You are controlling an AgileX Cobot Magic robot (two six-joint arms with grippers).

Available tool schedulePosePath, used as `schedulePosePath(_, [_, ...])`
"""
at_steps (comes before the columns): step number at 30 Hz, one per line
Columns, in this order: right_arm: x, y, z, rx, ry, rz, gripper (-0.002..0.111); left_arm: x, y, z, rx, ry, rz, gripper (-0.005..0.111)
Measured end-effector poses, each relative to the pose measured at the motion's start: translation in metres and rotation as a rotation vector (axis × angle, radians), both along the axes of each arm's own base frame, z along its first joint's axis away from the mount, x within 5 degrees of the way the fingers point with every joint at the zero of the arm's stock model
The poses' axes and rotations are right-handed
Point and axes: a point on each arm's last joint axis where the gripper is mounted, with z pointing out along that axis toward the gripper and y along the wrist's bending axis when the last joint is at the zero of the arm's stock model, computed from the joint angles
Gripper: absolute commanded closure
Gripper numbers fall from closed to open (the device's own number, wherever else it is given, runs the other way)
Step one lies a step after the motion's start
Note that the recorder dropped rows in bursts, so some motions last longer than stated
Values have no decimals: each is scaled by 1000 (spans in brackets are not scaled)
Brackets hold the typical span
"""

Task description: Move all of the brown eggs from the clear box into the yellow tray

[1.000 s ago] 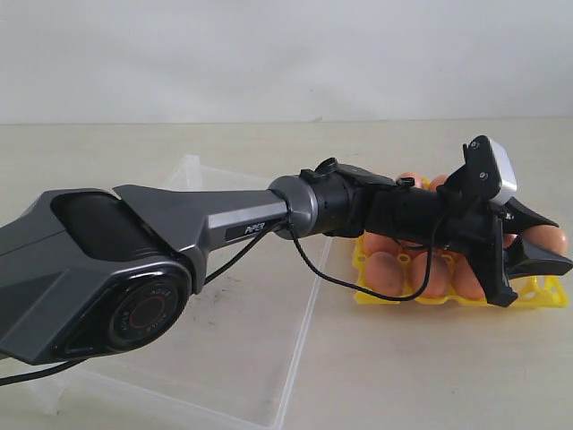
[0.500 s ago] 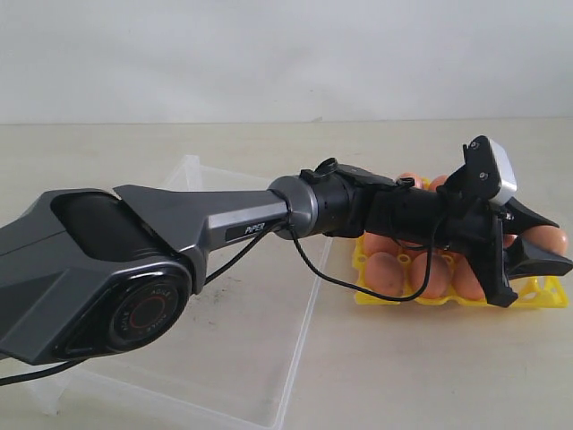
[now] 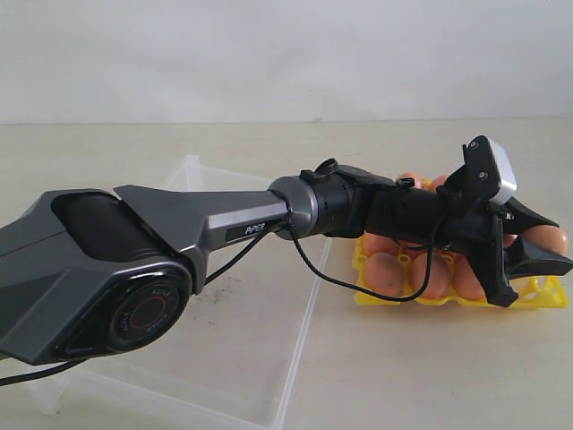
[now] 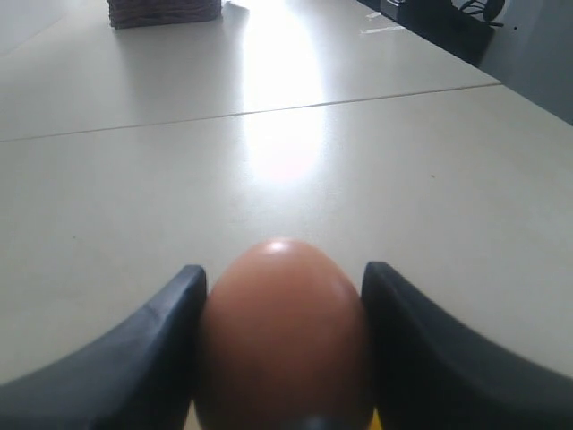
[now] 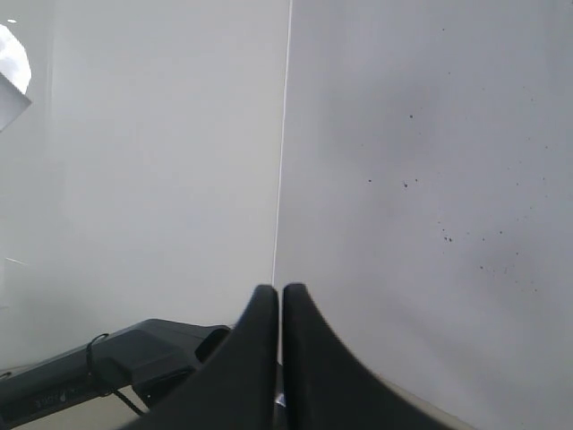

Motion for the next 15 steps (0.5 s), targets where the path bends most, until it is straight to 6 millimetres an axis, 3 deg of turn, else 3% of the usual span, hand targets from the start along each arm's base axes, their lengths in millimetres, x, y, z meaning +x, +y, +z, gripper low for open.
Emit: schedulePosePath(15, [0, 0, 0, 0, 0, 0, 108, 0, 0, 0, -1, 2, 1, 79])
